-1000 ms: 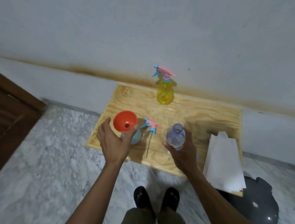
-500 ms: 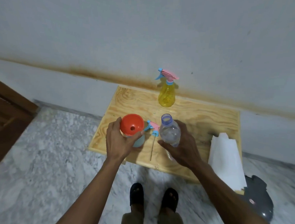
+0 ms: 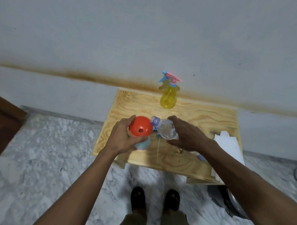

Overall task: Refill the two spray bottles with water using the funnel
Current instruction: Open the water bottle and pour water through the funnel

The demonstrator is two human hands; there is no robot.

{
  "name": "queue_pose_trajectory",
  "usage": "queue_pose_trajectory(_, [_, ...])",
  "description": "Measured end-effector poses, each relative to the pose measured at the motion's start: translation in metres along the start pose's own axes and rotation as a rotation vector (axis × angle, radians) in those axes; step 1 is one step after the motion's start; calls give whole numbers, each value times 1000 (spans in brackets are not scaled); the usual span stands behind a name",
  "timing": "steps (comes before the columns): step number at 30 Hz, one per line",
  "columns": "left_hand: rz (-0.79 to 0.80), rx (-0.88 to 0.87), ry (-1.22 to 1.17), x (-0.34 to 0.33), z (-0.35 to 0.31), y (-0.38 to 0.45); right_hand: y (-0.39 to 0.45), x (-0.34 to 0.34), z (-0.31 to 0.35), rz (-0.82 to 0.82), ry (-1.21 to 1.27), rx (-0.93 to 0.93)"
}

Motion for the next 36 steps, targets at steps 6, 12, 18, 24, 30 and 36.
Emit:
queue_pose_trajectory(6, [86, -38, -1, 7, 4, 6, 8, 2, 16, 92, -197, -42])
queue_pose_trajectory(12, [132, -74, -9, 10, 5, 11, 11, 7, 24, 127, -284, -58])
queue_pose_trajectory(18, [165, -55, 24, 11, 6, 15, 14, 11, 25, 151, -365, -78])
queue_pose_trajectory(24, [181, -42, 39, 11, 7, 15, 14, 13, 26, 166, -405, -73])
queue_pose_trajectory(30, [189, -27, 47, 9, 12, 16, 12, 14, 27, 177, -427, -75])
queue_pose_trajectory(36, [195, -29, 44, 8, 11, 16, 12, 16, 29, 177, -452, -79])
Point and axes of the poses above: each hand's wrist, its own y-axis towards the middle knuckle, its own x-axis out of the back of the hand, z = x × y, the point moved 4 cm from there along y, towards the middle knuckle, and after that the axes turned 4 degrees about -x, right-handed, at the moved point
